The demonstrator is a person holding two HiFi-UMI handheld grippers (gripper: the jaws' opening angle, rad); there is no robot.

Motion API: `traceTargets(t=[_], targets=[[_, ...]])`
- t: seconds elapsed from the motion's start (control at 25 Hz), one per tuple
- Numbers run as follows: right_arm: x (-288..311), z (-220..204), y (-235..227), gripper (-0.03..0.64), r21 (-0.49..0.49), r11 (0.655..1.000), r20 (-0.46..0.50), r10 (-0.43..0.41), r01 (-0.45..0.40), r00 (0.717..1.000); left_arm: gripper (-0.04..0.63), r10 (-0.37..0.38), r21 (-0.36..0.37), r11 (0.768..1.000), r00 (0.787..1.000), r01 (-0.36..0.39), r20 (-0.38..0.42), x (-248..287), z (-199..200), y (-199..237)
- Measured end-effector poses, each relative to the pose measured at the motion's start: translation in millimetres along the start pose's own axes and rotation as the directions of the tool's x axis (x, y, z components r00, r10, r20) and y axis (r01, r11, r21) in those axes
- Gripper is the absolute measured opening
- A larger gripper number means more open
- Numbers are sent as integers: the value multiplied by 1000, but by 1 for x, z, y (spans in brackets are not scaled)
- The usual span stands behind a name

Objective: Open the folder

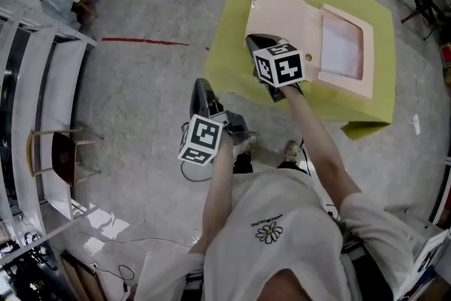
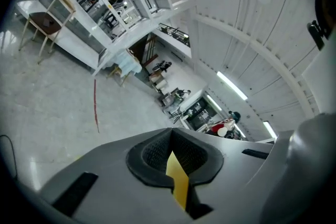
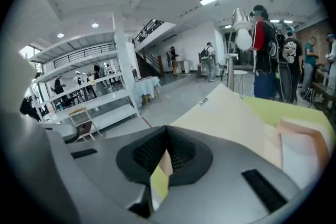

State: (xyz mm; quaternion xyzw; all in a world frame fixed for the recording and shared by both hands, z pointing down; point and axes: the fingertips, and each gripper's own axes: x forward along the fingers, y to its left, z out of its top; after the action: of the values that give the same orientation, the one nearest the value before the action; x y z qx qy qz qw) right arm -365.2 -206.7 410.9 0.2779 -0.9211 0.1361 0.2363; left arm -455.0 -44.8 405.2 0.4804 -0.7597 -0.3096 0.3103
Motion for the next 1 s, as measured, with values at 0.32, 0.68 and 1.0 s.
traceTargets(t=[0.32, 0.68, 1.0], targets=[[-131, 55, -45, 11, -98, 983, 270, -124, 155, 955, 15, -219, 314, 929, 975, 195, 42, -4, -8, -120], [-294, 68, -74, 9, -16, 953, 534, -248, 302, 808, 15, -463, 776, 549, 886, 311, -28, -52, -46, -271], [-366, 19, -108, 11, 93, 894, 598, -402, 438, 693, 15, -521, 814, 429, 844, 391, -131, -68, -100, -313]])
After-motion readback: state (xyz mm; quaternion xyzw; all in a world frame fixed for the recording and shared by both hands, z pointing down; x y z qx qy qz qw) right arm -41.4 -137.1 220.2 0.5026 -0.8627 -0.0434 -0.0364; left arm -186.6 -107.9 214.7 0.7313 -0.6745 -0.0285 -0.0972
